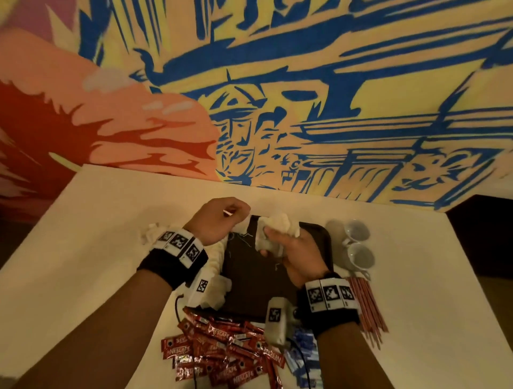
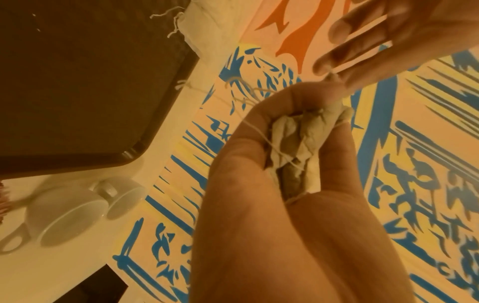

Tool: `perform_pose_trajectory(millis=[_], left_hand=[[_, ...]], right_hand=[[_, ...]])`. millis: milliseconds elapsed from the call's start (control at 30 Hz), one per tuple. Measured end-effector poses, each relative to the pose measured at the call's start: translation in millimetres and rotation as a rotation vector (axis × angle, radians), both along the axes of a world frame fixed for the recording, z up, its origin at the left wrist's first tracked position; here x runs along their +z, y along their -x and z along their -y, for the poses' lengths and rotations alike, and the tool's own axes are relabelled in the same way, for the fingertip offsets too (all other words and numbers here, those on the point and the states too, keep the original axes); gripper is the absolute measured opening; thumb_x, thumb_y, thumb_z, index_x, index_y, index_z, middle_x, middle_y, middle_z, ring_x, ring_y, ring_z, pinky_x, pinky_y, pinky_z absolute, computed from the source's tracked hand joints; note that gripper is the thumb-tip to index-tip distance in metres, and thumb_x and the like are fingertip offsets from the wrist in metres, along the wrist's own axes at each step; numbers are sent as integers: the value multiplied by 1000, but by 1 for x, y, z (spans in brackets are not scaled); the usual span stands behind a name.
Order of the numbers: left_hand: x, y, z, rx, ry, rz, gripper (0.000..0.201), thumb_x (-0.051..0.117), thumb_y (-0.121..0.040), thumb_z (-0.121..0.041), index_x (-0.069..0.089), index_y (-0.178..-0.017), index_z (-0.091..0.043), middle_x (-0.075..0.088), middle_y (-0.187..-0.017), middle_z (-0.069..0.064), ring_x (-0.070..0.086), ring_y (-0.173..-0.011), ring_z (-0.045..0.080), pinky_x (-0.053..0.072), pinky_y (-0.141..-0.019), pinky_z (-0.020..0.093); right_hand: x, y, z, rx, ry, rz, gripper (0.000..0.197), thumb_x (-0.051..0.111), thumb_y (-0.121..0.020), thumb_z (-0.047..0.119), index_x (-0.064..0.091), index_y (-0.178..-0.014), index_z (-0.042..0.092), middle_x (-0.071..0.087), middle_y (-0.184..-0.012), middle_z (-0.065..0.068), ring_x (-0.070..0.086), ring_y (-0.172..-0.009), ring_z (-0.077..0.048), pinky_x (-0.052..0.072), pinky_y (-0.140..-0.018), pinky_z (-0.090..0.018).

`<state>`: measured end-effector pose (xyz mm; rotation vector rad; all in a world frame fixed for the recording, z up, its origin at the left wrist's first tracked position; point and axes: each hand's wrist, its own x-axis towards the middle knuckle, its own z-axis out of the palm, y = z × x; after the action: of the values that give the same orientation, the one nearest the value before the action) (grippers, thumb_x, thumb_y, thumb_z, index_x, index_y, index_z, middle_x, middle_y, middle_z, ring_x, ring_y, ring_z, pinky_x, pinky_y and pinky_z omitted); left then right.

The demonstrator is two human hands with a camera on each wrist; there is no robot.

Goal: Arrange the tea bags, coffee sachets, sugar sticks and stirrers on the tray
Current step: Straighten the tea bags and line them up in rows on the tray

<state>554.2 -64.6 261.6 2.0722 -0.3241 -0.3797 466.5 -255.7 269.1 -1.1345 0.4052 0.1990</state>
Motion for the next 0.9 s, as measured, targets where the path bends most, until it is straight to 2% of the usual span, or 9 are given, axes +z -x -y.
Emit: perform_pose_trajectory(millis=[33,100,200,300,400,533,667,800,900], left_hand=[[11,9,-1,0,22,-1,16,60,-99,-31,72,-107,-25,71,-105,-13,64,-89,0,51,-78,21],[34,27,-1,5,76,2,18,58,-100,-29,71,-110,-21,72,-102,-7,62,-77,-5,47,-66,12],[57,53,6,11,166,11,20,60,-100,-24,71,-113,-14,71,-100,-5,61,-72,-8,44,-57,9],[66,73,12,-33,185,-16,23,65,-95,-27,70,-115,-16,72,-99,-2,62,-74,-1,42,-57,10],[69,85,18,-5,189,-60,29,71,-91,-26,67,-118,-17,70,-100,6,63,-78,8,44,-55,18],[70,103,27,74,208,-27,19,72,-91,-20,67,-109,-22,69,-88,-3,63,-76,12,44,-54,25],[77,123,32,143,213,-19,15,70,-92,-14,63,-105,-11,71,-75,-5,65,-75,18,46,-56,26],[84,147,23,205,189,0,15,71,-91,-20,62,-102,-13,74,-86,11,70,-79,23,49,-58,27],[79,163,8,281,139,46,7,69,-94,-24,65,-93,-18,73,-82,4,68,-77,17,52,-60,30]], right_hand=[[5,2,-1,7,11,7,28,72,-90,8,67,-117,2,74,-97,-13,69,-78,-26,53,-55,-30],[14,7,-2,31,25,27,27,75,-88,11,70,-114,5,76,-98,-11,69,-83,-26,51,-58,-32],[25,15,0,47,21,86,33,75,-88,10,68,-119,1,75,-107,-15,70,-85,-23,54,-57,-28],[33,25,4,101,73,123,32,75,-88,12,69,-118,4,76,-104,-11,70,-83,-21,54,-58,-27],[38,35,11,142,94,143,31,74,-90,15,68,-119,7,76,-106,-12,70,-85,-20,53,-57,-28],[46,49,24,162,9,161,34,73,-91,18,66,-119,0,74,-104,-15,68,-84,-23,53,-57,-28],[52,57,36,195,-46,177,27,72,-91,9,65,-116,1,72,-102,-15,67,-80,-23,52,-57,-27],[48,65,39,194,-33,147,31,76,-88,9,67,-117,3,74,-111,-15,70,-88,-24,54,-60,-28],[37,69,35,151,-46,100,35,77,-86,8,67,-120,2,73,-115,-17,70,-92,-25,55,-61,-29]])
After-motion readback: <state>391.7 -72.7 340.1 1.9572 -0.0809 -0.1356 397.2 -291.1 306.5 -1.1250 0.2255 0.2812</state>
